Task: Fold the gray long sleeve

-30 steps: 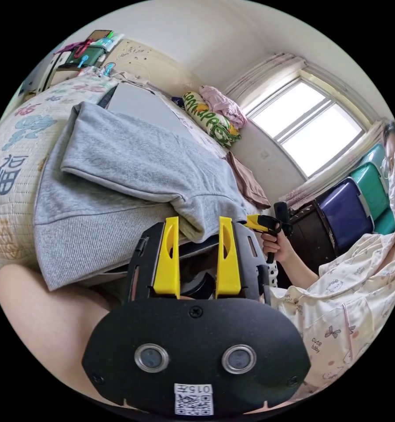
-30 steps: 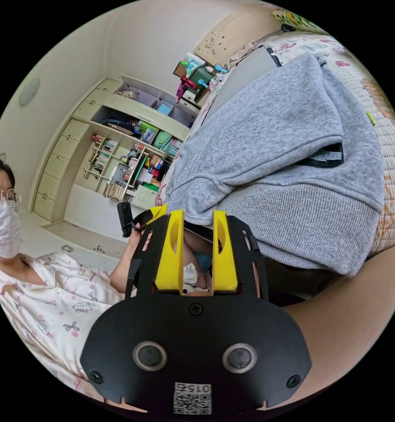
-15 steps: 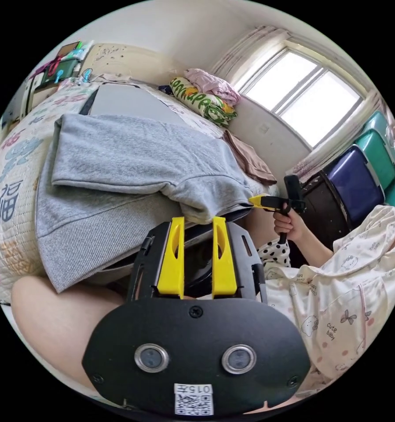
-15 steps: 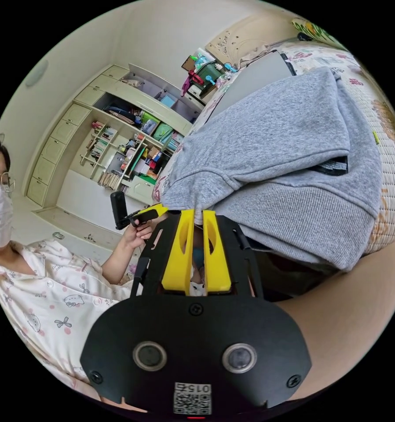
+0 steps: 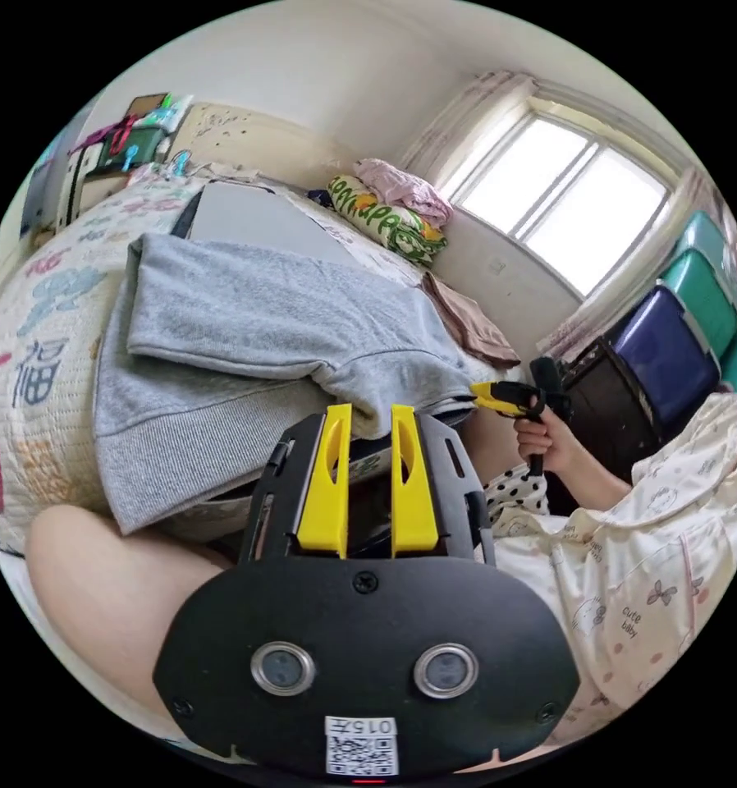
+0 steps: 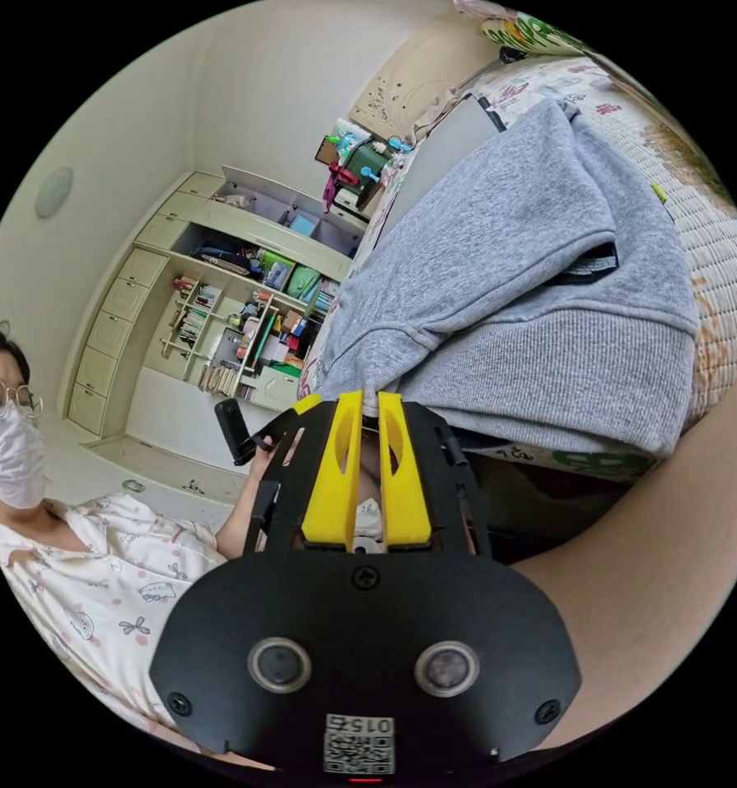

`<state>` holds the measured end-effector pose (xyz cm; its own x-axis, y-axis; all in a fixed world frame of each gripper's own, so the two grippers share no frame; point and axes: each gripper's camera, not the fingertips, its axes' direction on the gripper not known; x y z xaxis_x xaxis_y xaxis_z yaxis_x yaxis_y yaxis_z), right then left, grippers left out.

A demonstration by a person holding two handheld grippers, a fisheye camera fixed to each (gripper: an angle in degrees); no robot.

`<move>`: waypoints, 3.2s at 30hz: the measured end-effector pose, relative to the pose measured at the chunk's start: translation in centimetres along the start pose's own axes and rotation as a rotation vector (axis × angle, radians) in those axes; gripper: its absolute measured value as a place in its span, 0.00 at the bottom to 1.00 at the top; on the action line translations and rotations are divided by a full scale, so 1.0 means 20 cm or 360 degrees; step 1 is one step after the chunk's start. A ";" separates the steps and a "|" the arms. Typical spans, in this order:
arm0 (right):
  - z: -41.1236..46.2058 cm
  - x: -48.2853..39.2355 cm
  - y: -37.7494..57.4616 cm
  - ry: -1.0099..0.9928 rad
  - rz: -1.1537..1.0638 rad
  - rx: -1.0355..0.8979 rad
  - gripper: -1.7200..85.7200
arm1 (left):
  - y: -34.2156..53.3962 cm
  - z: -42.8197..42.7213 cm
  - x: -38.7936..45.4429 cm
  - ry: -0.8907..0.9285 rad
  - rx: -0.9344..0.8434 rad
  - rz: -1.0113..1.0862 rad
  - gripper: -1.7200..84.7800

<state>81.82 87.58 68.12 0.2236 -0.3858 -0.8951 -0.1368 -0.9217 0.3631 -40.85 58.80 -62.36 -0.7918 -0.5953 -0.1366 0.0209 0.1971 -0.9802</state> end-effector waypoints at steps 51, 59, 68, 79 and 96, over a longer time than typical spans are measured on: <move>1.43 0.81 0.46 0.1048 -0.1277 -0.0489 0.13 | -0.72 -0.32 0.01 -0.0331 -0.0282 0.0650 0.13; 1.79 1.09 0.46 0.1130 -0.1409 -0.0775 0.12 | -0.91 0.02 0.07 -0.0450 -0.0689 0.1078 0.11; 2.04 1.28 0.46 0.1204 -0.1504 -0.0954 0.07 | -0.96 0.12 -0.06 -0.0430 -0.0705 0.1097 0.06; 1.88 0.92 -0.54 0.1285 -0.1393 -0.0498 0.02 | -1.84 -0.22 -0.49 -0.0166 -0.0370 0.0841 0.02; 1.76 1.48 -0.50 0.0549 -0.0499 -0.0276 0.15 | -1.14 0.08 -0.71 0.0009 -0.0038 0.0204 0.11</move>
<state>55.79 86.78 28.95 0.5386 -0.0534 -0.8409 0.1441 -0.9775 0.1543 -29.07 61.48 -38.39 -0.7870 -0.5596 -0.2598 0.1079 0.2899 -0.9510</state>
